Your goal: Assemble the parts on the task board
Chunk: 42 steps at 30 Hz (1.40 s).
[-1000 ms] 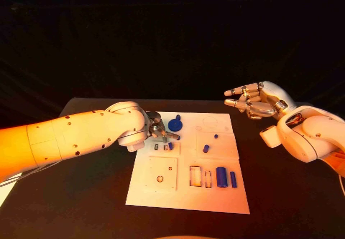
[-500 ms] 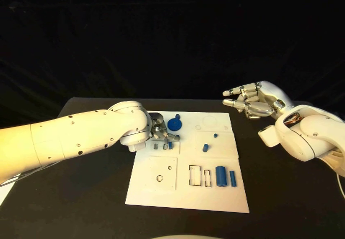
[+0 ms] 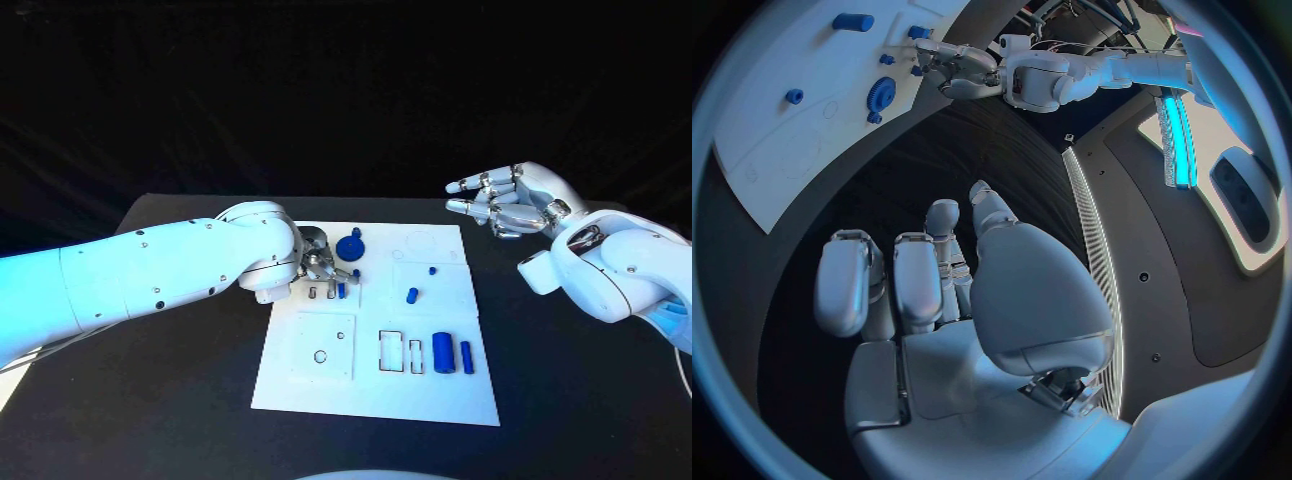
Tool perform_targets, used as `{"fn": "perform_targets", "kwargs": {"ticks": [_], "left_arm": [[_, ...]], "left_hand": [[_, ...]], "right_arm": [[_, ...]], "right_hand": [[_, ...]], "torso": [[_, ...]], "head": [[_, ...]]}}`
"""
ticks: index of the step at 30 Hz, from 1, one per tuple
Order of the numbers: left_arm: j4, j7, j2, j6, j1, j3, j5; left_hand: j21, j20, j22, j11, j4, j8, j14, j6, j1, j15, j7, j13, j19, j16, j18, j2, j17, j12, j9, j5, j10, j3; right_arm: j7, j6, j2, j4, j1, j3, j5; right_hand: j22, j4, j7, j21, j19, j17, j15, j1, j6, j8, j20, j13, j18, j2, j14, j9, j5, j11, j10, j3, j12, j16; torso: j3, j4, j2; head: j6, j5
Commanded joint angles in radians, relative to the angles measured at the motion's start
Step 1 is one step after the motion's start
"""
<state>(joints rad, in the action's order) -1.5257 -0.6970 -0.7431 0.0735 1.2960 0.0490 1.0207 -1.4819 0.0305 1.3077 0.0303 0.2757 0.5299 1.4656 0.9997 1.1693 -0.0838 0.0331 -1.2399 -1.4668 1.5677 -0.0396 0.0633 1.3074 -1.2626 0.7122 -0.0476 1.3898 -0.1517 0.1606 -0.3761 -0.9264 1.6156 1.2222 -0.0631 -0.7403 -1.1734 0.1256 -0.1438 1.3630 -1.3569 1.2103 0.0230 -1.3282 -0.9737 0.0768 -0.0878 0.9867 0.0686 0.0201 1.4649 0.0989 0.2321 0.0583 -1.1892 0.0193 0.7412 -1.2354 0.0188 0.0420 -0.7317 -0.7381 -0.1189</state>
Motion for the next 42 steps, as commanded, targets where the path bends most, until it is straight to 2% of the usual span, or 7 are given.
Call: {"fn": "perform_targets", "kwargs": {"ticks": [1,19,24,27,34,37,42], "left_arm": [[0.002,-0.075,0.002,0.043,0.001,0.0,-0.003],[0.008,-0.078,0.013,0.054,0.001,0.001,-0.003],[0.01,-0.077,0.015,0.052,0.001,0.001,-0.003],[0.011,-0.077,0.016,0.054,0.001,0.001,-0.003],[0.013,-0.075,0.016,0.064,0.001,0.002,-0.003],[0.013,-0.074,0.016,0.067,0.001,0.002,-0.003],[0.014,-0.064,0.015,0.062,0.001,0.002,-0.003]], "left_hand": [[-0.007,-0.009,0.11,0.005,-0.004,0.004,0.105,-0.008,0.017,-0.006,-0.001,-0.002,-0.034,0.003,0.007,0.0,0.263,0.002,0.007,-0.002,0.003,0.008],[-0.008,-0.009,0.114,0.005,0.012,0.0,0.105,-0.014,0.048,-0.006,-0.002,-0.005,-0.035,0.003,0.008,-0.036,0.263,0.004,0.04,-0.003,0.003,0.108],[-0.008,-0.01,0.115,0.007,0.012,-0.007,0.105,-0.015,0.051,-0.007,-0.003,-0.006,-0.035,0.003,0.007,-0.058,0.263,0.005,0.051,-0.003,0.003,0.189],[-0.007,-0.011,0.115,0.009,0.018,-0.018,0.105,-0.016,0.05,-0.01,0.0,-0.005,-0.034,0.003,0.007,-0.096,0.263,0.009,0.061,-0.001,0.002,0.288],[-0.005,-0.013,0.115,0.012,-0.021,-0.035,0.105,-0.019,0.106,-0.011,-0.009,-0.004,-0.033,0.003,0.007,-0.129,0.263,0.015,0.072,-0.016,-0.001,0.44],[-0.004,-0.014,0.114,0.012,-0.043,-0.043,0.105,-0.022,0.123,-0.012,-0.009,-0.001,-0.032,0.003,0.006,-0.15,0.263,0.021,0.075,-0.066,-0.004,0.492],[-0.001,-0.015,0.111,0.011,-0.095,-0.053,0.105,-0.032,0.149,-0.011,-0.004,0.007,-0.03,0.003,0.006,-0.195,0.263,0.034,0.085,-0.22,-0.009,0.63]], "right_arm": [[-0.005,0.012,0.001,0.0,-0.001,0.0,-0.01],[-0.006,0.015,0.003,-0.001,-0.003,0.0,-0.01],[-0.006,0.016,0.004,0.0,-0.003,0.0,-0.01],[-0.006,0.016,0.004,0.0,-0.003,0.0,-0.01],[-0.007,0.018,0.004,0.0,-0.004,0.0,-0.01],[-0.007,0.018,0.005,0.0,-0.004,0.0,-0.01],[-0.007,0.018,0.005,0.0,-0.005,0.0,-0.01]], "right_hand": [[0.001,0.0,-0.002,-0.006,0.007,-0.001,-0.003,-0.008,0.006,-0.002,0.0,-0.001,0.016,0.001,0.027,0.002,0.005,-0.001,0.001,0.005,-0.001,0.003],[0.001,0.002,-0.002,-0.006,0.007,0.0,-0.003,-0.008,0.005,-0.001,0.0,0.0,0.016,0.0,0.027,0.002,0.006,-0.001,-0.001,0.007,0.001,0.003],[0.001,0.002,-0.002,-0.006,0.007,0.0,-0.003,-0.008,0.005,-0.001,0.0,0.0,0.016,0.0,0.027,0.002,0.006,-0.001,-0.001,0.007,0.001,0.003],[0.001,0.002,-0.002,-0.006,0.007,0.0,-0.003,-0.008,0.005,-0.001,0.0,0.0,0.016,0.0,0.027,0.002,0.006,-0.001,-0.001,0.007,0.001,0.003],[0.001,0.002,-0.002,-0.006,0.007,0.0,-0.003,-0.008,0.005,-0.001,0.0,0.0,0.016,0.0,0.027,0.002,0.006,-0.001,-0.001,0.007,0.001,0.003],[0.0,0.002,-0.002,-0.006,0.006,0.0,-0.003,-0.008,0.005,-0.001,0.0,0.0,0.015,-0.001,0.027,0.002,0.006,-0.001,-0.002,0.007,0.002,0.003],[-0.001,0.002,-0.002,-0.006,0.006,0.0,-0.003,-0.008,0.005,-0.001,0.0,0.001,0.015,-0.002,0.027,0.002,0.007,-0.002,-0.004,0.007,0.004,0.003]], "torso": [[0.0008,0.0013,0.0],[0.0005,0.0005,-0.001],[0.0003,0.0006,-0.002],[0.0006,0.0013,-0.002],[0.0008,0.0002,-0.001],[0.0006,0.0004,-0.001],[0.0007,-0.0002,-0.001]], "head": [[0.0,-0.001],[-0.004,0.0],[-0.006,0.0],[-0.007,0.0],[-0.011,0.002],[-0.011,0.001],[-0.014,-0.001]]}}
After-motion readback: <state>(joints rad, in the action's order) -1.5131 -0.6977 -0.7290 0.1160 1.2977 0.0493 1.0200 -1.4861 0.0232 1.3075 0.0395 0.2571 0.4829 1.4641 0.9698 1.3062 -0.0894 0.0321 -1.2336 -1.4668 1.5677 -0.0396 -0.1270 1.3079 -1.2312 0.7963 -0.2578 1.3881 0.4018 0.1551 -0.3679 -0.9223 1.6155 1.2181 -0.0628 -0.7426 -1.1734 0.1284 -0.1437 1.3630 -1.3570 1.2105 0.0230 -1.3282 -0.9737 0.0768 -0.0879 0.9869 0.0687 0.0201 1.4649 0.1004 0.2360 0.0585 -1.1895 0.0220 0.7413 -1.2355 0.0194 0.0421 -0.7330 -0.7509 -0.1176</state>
